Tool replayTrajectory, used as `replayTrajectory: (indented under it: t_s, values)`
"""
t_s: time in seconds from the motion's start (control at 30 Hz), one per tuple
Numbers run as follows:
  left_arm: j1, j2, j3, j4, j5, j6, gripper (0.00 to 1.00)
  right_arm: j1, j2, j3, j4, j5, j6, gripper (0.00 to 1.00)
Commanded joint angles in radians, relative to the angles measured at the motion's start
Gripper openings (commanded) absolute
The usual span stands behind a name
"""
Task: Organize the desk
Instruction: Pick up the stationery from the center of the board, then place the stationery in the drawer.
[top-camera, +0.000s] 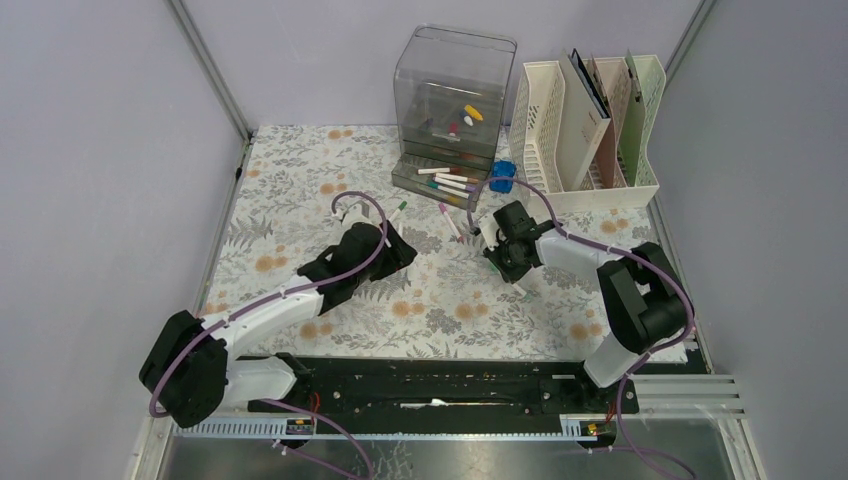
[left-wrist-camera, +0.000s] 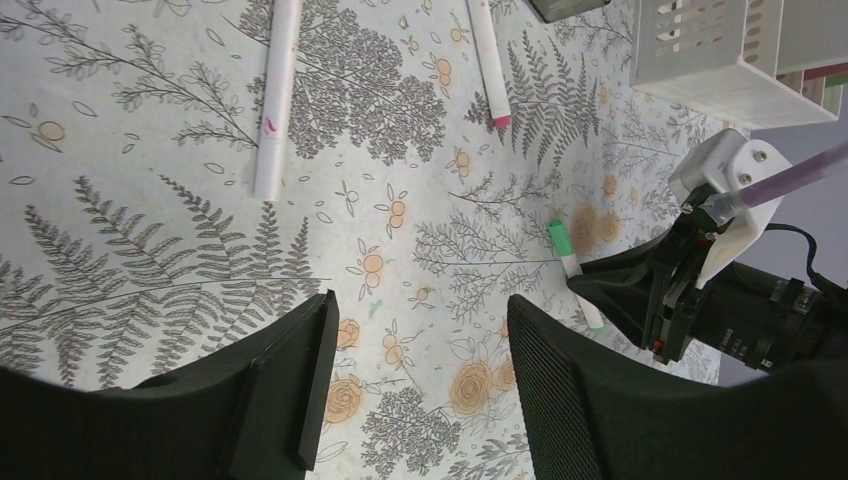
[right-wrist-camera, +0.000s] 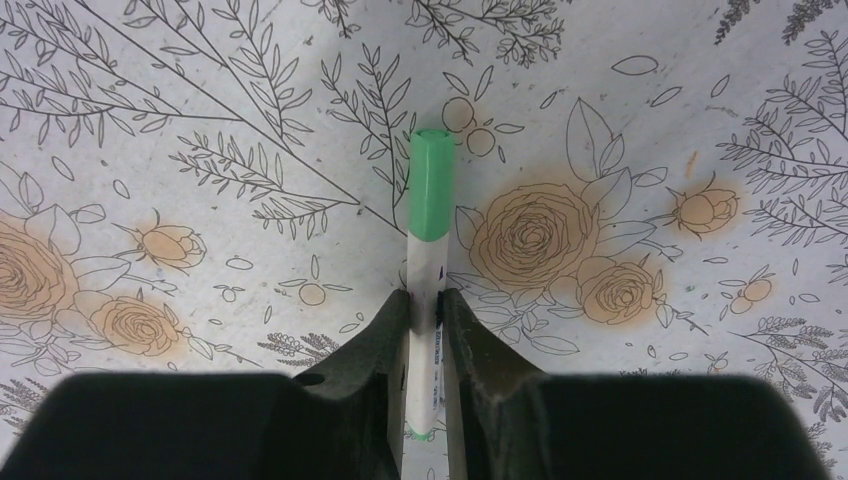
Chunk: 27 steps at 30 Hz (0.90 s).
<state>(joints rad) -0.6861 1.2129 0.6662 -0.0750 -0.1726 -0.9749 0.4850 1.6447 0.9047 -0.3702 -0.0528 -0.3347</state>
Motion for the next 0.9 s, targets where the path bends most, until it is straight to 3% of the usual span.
replayTrajectory:
  t_s: [0.0, 0.23, 0.47, 0.87]
  values:
    - [0.014, -0.051, -0.013, -0.008, -0.041, 0.012, 0.67, 0.003, 0.028, 0.008, 0.012, -0.017, -0.010, 0.03]
    - [0.032, -0.085, -0.039, -0.012, -0.042, 0.015, 0.68, 0.002, 0.000, 0.141, 0.020, -0.087, -0.041, 0.00]
    - [0.050, -0.103, -0.044, -0.029, -0.044, 0.024, 0.68, 0.002, 0.074, 0.300, 0.020, -0.093, -0.041, 0.00]
    - [0.091, -0.120, -0.054, -0.032, -0.042, 0.027, 0.69, 0.009, 0.343, 0.806, 0.017, -0.137, -0.112, 0.00]
